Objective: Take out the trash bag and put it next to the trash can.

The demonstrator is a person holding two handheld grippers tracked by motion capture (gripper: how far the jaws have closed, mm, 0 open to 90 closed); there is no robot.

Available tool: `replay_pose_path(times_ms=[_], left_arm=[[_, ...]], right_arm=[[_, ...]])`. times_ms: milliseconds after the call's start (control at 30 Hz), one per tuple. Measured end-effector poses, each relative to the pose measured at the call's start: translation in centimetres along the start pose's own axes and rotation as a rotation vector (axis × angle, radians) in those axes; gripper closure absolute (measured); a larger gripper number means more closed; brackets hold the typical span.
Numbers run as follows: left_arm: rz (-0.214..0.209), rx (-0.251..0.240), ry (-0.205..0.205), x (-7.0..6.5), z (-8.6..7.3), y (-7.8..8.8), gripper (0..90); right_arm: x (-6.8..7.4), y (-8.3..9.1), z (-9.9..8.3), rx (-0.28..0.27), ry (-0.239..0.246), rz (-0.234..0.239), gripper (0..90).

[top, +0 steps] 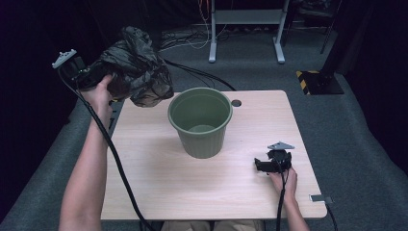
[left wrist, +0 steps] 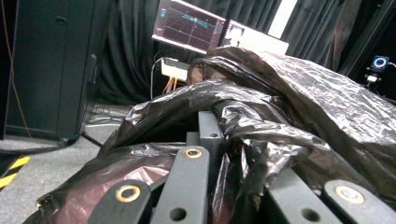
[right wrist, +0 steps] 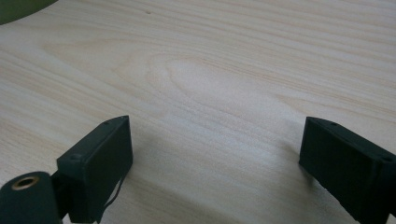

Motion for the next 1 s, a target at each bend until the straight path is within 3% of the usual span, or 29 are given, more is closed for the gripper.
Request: replay_pose_path(times_ms=[133,433,733,1000], left_arm=[[0.021,-0.002,-0.019,0.8,-0.4,0.3,90.0],[0.058,0.022,-0.004,2.7,-2.4,0.5,90.0],[0.080,0.038,0.011,3.7,-3.9,0.6,90.0],[0.093,0.055,-0.007,4.1,-5.3,0.6,90.0]], right_arm=[[0.0,0.0,0.0,-0.002,0.001,0.000,9.0],[0.0,0.0,0.0,0.000,-0.001,0.003,9.5],[0.1,0.0,0.0,-0.002,0.000,0.006,10.0],[0.0,0.0,0.0,-0.003,-0.001,0.004,10.4]])
Point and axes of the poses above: each handheld gripper's, and its own axes: y roughly backward along the jaws, z roughly out of its top, x roughly to its left, the point moved 7 cm from there along -y, roughly forward along the jaws, and after that the axes turned 9 degrees about -x, right-handed, at the moved point
